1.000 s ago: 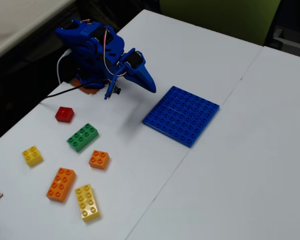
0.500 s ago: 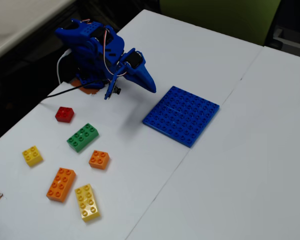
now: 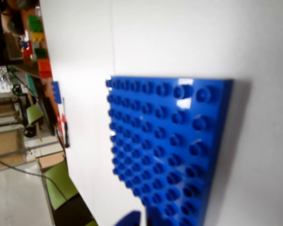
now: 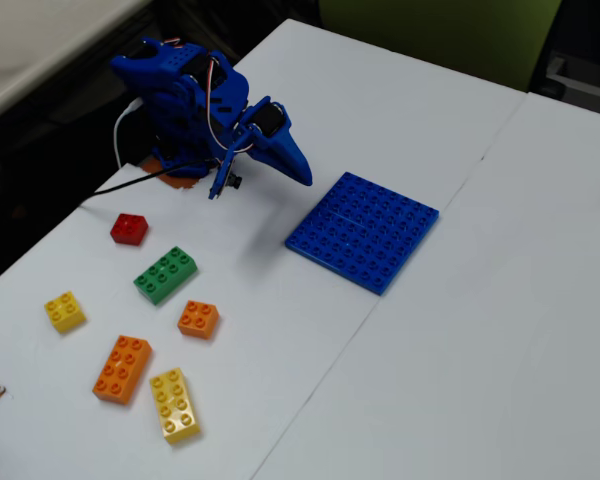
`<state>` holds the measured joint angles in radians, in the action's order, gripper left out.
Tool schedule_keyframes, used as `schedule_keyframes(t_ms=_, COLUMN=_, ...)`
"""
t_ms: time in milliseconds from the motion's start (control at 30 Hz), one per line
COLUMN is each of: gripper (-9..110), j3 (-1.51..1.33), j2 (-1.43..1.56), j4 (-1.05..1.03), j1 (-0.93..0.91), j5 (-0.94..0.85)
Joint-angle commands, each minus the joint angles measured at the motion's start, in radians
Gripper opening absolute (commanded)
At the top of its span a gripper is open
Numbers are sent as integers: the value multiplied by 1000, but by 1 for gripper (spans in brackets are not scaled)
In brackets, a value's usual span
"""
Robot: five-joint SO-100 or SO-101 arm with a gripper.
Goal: Pick up the 2x2 orange block and go up the 8x8 blue block.
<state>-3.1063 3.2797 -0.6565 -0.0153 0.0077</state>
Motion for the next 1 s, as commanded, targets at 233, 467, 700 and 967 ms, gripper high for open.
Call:
schedule_keyframes(t_ms=233, gripper=0, j3=51, j2=-26, j4=101, j1=20, j5=-209)
schedule_keyframes(t_ms=467, gripper=0, j3=440, j2=-374, j4=55, j1=-32, j5=-319)
schedule_keyframes(t_ms=700, gripper=0, j3=948, j2=-804, j4=-190, j1=-144, j5=-341)
schedule_keyframes(t_ms=967, gripper=0, j3=1293, j2=-1143, j4=-431, j1=-255, j5=-804)
